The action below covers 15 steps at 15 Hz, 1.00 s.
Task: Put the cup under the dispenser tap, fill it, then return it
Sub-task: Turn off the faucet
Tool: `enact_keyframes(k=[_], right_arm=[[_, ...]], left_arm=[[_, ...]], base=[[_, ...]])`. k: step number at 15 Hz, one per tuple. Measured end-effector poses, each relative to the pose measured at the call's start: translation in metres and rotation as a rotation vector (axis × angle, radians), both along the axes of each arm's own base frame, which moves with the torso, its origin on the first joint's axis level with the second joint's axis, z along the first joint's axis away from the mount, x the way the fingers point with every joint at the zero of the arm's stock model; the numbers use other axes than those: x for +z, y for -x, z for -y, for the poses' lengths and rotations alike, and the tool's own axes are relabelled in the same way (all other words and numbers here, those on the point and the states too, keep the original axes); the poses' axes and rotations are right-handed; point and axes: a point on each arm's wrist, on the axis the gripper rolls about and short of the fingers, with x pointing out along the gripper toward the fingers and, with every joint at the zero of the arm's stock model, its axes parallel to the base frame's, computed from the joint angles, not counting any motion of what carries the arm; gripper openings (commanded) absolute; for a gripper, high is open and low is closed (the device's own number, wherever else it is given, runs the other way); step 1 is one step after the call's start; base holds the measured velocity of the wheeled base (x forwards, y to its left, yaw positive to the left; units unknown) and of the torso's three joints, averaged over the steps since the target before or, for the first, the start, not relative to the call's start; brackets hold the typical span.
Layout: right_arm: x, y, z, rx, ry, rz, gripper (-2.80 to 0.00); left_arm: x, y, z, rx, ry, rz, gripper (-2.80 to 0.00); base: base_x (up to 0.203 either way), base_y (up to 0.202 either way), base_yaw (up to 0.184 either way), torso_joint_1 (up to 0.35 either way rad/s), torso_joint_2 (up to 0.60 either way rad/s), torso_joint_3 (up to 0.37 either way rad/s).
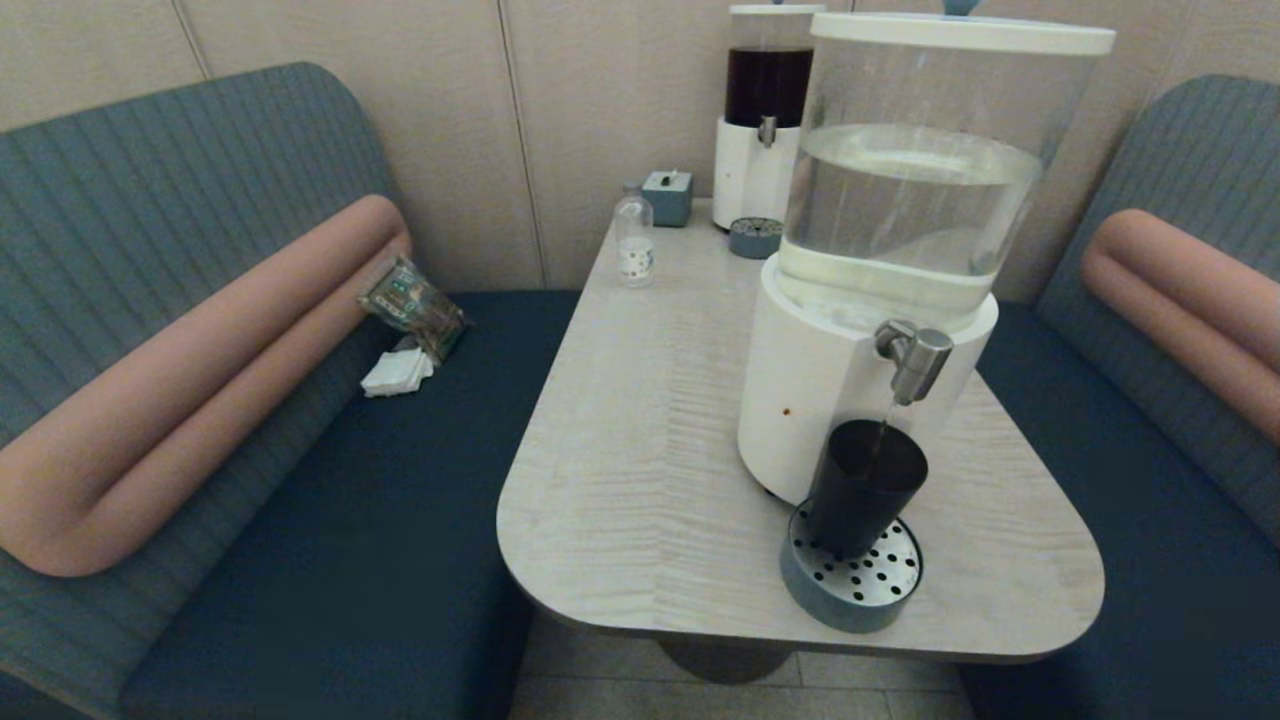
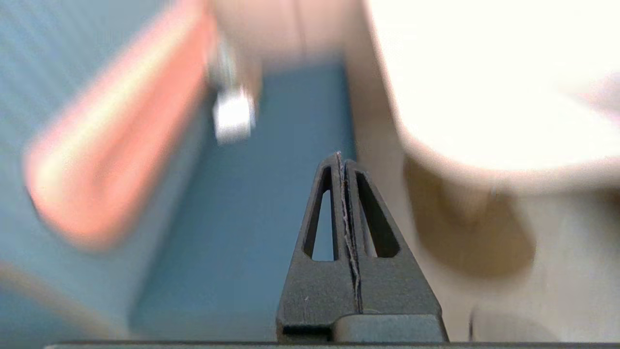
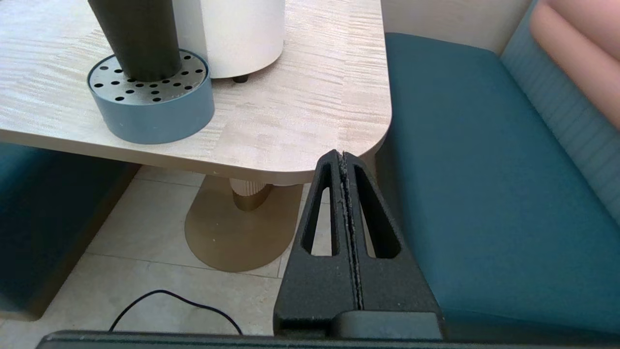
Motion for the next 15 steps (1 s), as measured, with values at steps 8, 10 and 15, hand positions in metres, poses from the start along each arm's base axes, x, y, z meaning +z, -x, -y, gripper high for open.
enact_keyframes(k=[8,10,15], right_arm=[[0.000,0.000,0.000,0.000,0.000,0.000,-2.80],[0.000,0.000,0.000,0.000,0.000,0.000,-2.80],[0.000,0.000,0.000,0.000,0.000,0.000,-2.80]], left_arm=[[0.249,-0.086,0.003,-0.219,0.090,0.139,-2.80],[0.261,-0.134,0.006,-0.406,0.086,0.027,-2.80],[0.250,-0.194,0.044,-1.018,0.128,-0.331,-2.80]], base=[[0.000,0.000,0.000,0.000,0.00,0.000],[0.000,0.000,0.000,0.000,0.00,0.000],[0.000,0.000,0.000,0.000,0.00,0.000]])
